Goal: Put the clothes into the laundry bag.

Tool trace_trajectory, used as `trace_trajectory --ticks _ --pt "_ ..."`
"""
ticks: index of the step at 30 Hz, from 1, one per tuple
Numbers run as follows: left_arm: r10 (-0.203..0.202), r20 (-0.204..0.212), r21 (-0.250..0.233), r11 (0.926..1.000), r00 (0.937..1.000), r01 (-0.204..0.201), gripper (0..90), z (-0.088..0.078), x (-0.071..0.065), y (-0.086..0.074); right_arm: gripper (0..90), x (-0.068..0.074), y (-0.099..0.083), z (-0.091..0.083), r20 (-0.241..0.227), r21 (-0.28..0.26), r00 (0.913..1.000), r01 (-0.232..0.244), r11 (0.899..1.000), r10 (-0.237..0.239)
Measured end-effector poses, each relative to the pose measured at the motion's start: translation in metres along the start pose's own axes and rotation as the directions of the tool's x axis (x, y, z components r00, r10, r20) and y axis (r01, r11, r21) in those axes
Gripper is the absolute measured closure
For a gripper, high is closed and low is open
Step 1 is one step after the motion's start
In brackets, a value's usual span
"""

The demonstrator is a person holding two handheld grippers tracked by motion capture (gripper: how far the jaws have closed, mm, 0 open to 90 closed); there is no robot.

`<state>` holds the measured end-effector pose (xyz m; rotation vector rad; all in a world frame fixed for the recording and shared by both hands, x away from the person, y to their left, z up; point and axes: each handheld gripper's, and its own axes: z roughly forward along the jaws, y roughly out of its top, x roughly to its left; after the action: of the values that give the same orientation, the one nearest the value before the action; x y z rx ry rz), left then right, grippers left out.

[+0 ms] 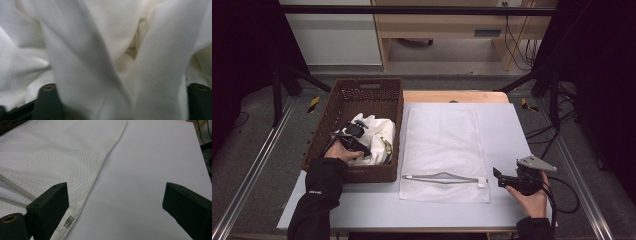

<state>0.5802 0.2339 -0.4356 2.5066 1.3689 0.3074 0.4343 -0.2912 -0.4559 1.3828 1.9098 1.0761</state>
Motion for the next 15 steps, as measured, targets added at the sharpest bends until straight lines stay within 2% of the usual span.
trace_trajectory --ticks 6,9,10,15 --pt "-0.014 0.030 0.001 0.9999 0.9995 0.014 54.7 -0.006 0.001 0.000 9.3 0.000 0.000 0.001 -0.011 0.003 0.9999 0.002 1.000 -0.002" --pt "-0.025 0.039 -0.001 0.9997 0.9989 0.025 60.0 -0.008 0.002 0.000 9.9 -0.001 -0.001 0.001 -0.015 0.001 0.9999 0.003 1.000 -0.003" --pt "-0.017 0.041 0.005 0.9999 0.9990 0.016 61.8 -0.009 0.003 0.000 10.1 -0.001 -0.001 0.001 -0.017 0.001 0.9999 0.002 1.000 -0.002" --pt "-0.028 0.042 -0.030 0.9991 0.9987 0.030 65.2 -0.014 0.003 -0.002 11.4 -0.001 0.000 0.000 -0.028 -0.005 0.9996 -0.006 1.000 0.006"
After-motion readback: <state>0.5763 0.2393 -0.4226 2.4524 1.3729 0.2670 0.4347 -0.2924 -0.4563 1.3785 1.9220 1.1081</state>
